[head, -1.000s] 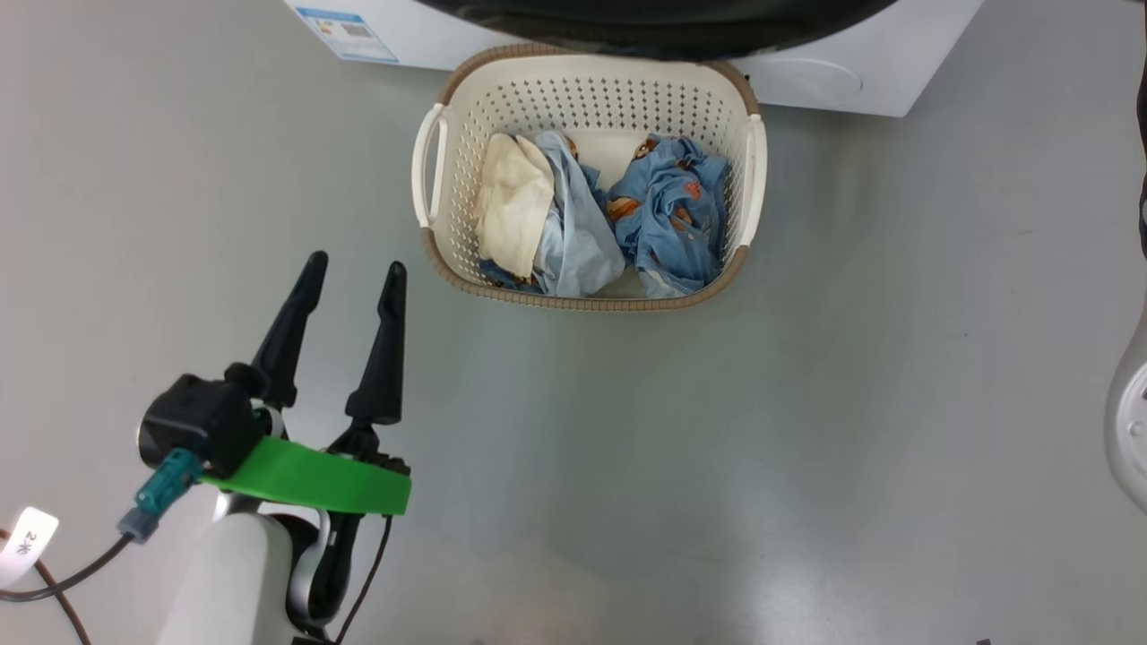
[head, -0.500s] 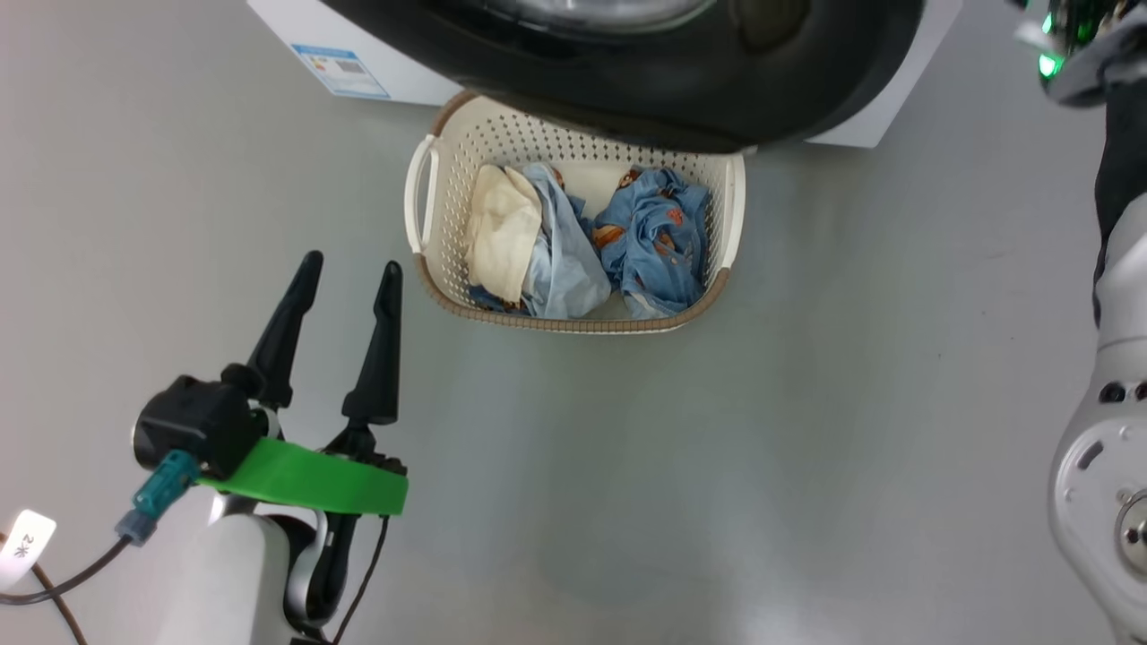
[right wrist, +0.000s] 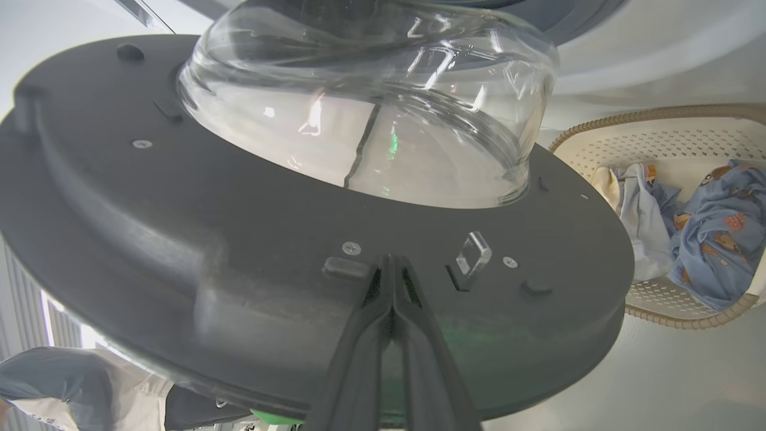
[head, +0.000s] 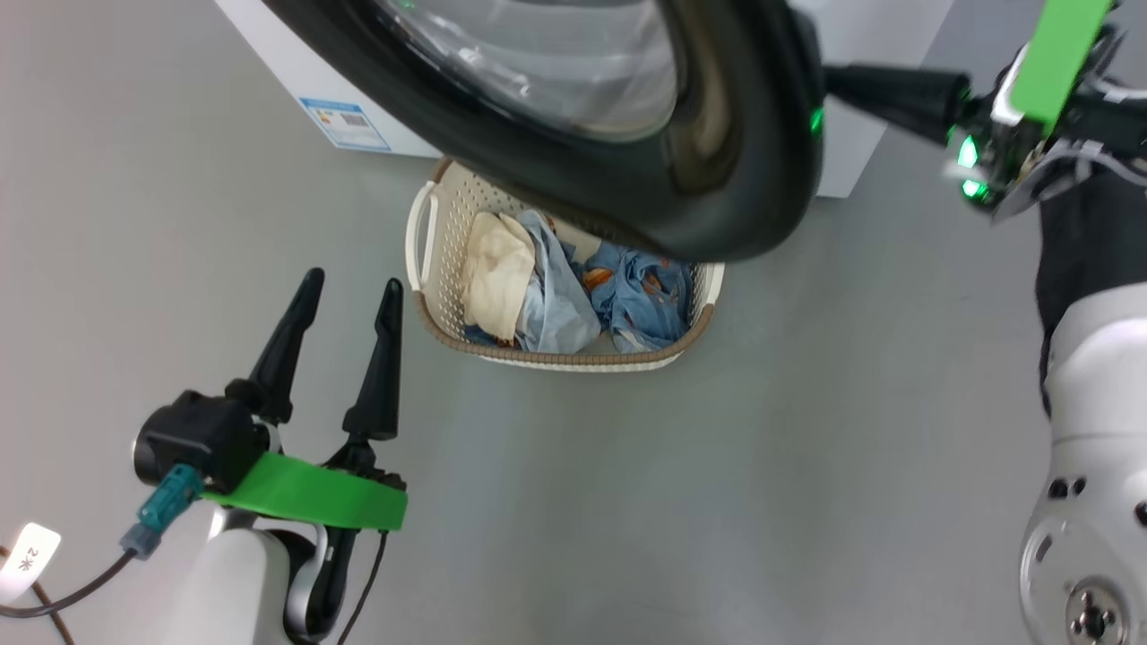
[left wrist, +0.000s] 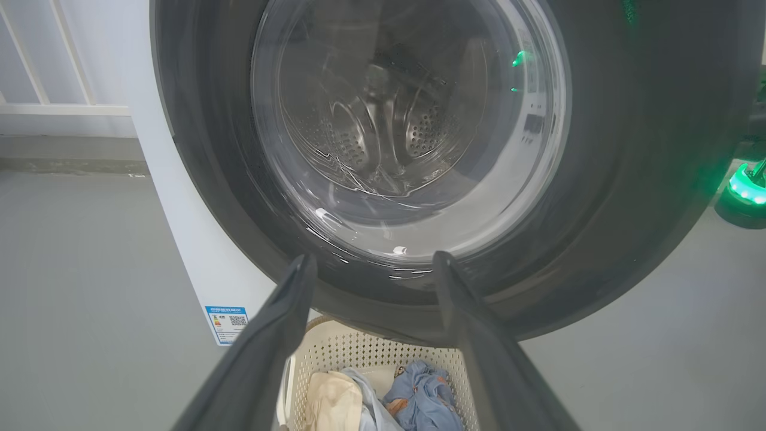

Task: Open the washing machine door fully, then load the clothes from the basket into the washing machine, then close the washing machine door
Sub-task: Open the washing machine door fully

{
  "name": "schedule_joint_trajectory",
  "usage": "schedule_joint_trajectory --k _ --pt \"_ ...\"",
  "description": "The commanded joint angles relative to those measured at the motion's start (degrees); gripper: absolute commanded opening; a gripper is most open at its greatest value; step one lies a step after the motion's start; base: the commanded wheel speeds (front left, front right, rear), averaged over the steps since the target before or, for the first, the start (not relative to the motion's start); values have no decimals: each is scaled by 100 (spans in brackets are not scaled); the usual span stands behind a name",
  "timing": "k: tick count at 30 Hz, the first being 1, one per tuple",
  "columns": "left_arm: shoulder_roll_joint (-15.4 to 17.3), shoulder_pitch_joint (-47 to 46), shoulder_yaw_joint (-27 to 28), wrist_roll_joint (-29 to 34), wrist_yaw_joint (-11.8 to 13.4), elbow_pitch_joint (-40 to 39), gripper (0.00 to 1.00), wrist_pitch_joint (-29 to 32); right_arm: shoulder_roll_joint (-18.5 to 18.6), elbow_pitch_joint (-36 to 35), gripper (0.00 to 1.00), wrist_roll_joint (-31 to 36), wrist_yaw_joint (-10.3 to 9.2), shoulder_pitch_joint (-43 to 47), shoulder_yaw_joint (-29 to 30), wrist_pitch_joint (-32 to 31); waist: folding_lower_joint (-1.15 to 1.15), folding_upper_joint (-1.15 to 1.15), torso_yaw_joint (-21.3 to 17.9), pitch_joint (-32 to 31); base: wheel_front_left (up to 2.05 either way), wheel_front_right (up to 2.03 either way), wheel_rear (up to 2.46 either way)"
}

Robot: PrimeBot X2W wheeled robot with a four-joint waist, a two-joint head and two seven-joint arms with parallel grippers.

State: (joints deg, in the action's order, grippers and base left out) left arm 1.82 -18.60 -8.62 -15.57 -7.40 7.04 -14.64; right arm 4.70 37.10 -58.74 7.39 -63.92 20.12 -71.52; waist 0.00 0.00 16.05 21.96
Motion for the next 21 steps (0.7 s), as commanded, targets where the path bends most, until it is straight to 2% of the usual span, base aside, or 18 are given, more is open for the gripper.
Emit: schedule_joint_trajectory --k 1,6,13,14,21 --pt "177 87 170 39 -9 -152 100 -36 -181 -248 0 -248 10 151 -303 -149 0 0 -11 -123 0 0 0" --pt "221 186 138 45 -9 -151 100 -36 -181 -558 0 -799 10 671 -927 -212 0 0 11 -275 0 0 0" --pt "253 311 117 52 -9 -129 100 -36 -181 -991 0 -1518 10 1327 -1893 6 0 0 57 -434 0 0 0" --pt "253 311 117 52 -9 -129 100 -36 -181 -991 0 -1518 10 1327 -1893 6 0 0 57 -434 0 0 0" --pt "243 329 139 49 -9 -87 100 -36 -182 -1217 0 -2065 10 1669 -2807 518 0 0 87 -481 0 0 0"
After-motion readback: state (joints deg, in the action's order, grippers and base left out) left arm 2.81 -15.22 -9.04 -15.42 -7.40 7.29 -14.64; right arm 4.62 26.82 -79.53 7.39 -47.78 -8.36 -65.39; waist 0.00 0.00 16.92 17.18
